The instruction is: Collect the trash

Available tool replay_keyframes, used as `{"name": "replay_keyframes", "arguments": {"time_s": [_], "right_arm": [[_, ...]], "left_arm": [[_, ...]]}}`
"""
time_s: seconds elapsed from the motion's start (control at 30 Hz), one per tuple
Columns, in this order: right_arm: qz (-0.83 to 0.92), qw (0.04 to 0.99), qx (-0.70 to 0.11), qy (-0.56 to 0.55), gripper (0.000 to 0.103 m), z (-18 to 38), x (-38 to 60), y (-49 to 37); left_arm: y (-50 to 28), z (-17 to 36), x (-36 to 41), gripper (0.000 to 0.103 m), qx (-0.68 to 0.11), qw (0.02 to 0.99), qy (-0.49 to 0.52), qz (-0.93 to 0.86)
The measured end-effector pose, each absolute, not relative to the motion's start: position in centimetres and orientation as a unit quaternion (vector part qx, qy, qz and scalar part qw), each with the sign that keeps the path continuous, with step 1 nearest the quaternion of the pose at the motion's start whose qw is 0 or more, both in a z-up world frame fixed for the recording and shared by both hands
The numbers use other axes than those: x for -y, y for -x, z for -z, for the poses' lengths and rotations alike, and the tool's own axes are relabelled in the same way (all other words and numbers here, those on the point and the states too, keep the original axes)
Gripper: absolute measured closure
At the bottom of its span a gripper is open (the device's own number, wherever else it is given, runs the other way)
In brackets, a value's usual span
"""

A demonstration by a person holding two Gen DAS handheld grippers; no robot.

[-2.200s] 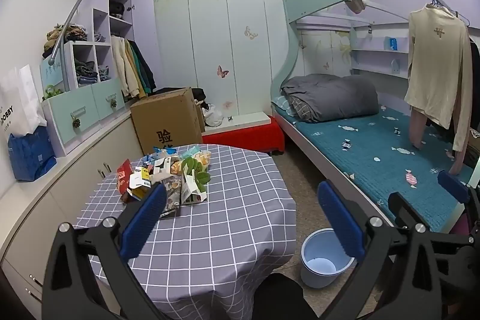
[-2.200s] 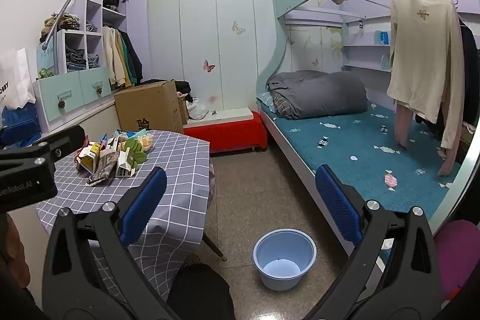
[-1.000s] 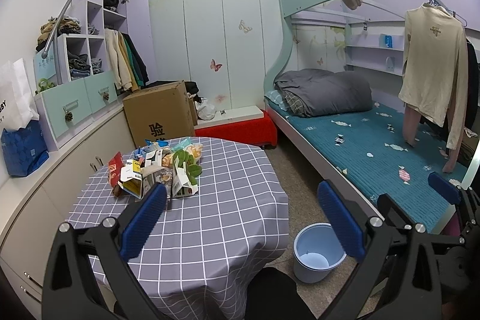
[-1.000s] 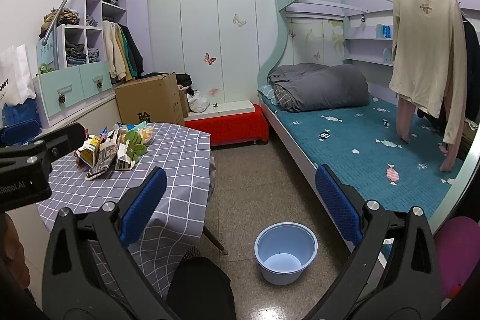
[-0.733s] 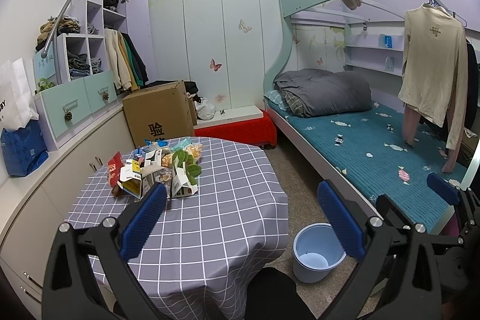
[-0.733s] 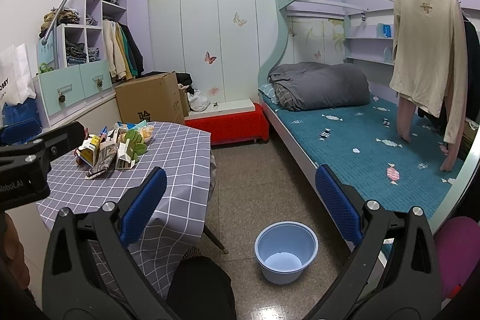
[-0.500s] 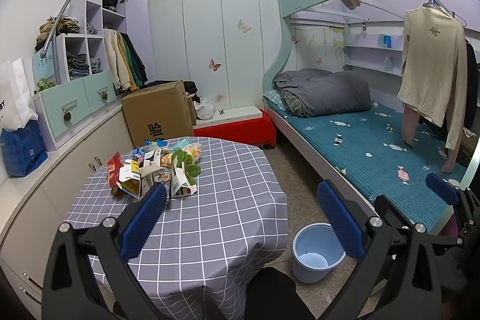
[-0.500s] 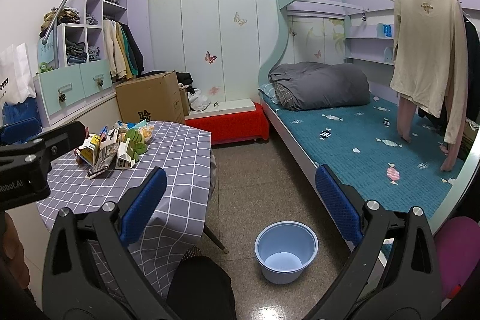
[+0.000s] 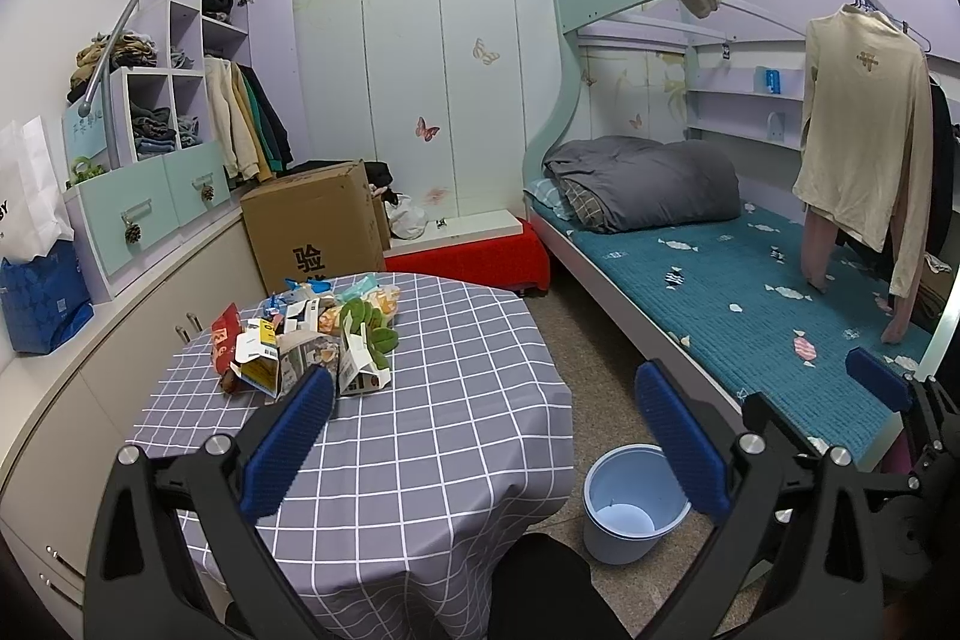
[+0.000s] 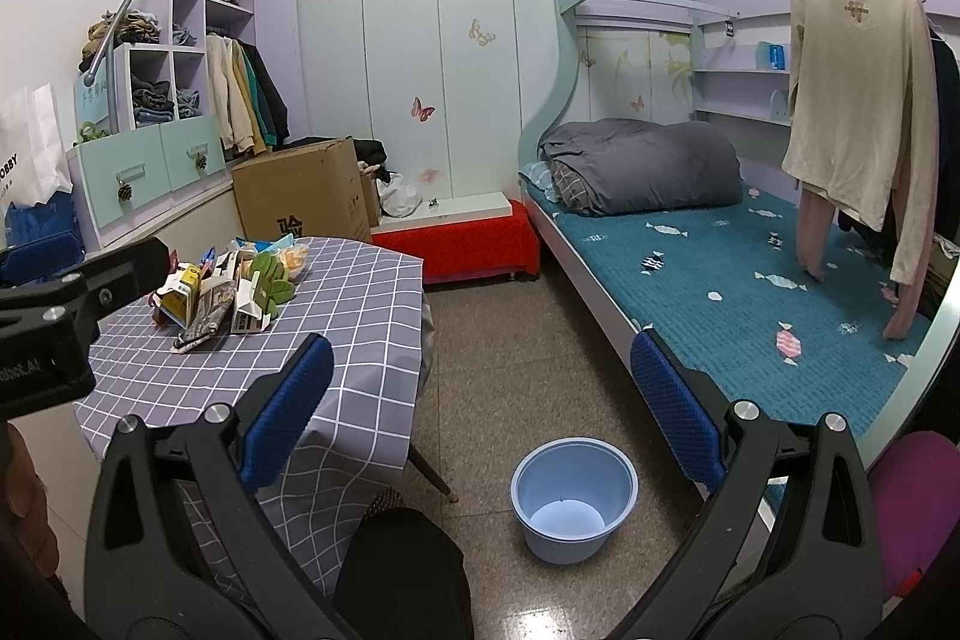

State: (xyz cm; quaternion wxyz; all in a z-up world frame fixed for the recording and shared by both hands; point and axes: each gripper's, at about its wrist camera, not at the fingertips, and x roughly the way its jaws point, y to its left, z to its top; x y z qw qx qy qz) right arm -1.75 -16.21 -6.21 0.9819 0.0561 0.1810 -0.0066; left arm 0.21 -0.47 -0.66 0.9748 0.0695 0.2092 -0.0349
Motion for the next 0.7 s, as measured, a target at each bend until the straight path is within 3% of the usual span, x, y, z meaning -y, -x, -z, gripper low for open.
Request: {"name": "replay_keyframes", "arguments": {"time_s": [0.7], "right_arm": [[0.005, 0.981, -0.185, -0.056, 0.006, 6.46, 16.1, 1.64]], "left_arm": [[-0.19, 0.91, 0.61, 0.004, -0.213, 0.974, -0.07, 0.04]]}}
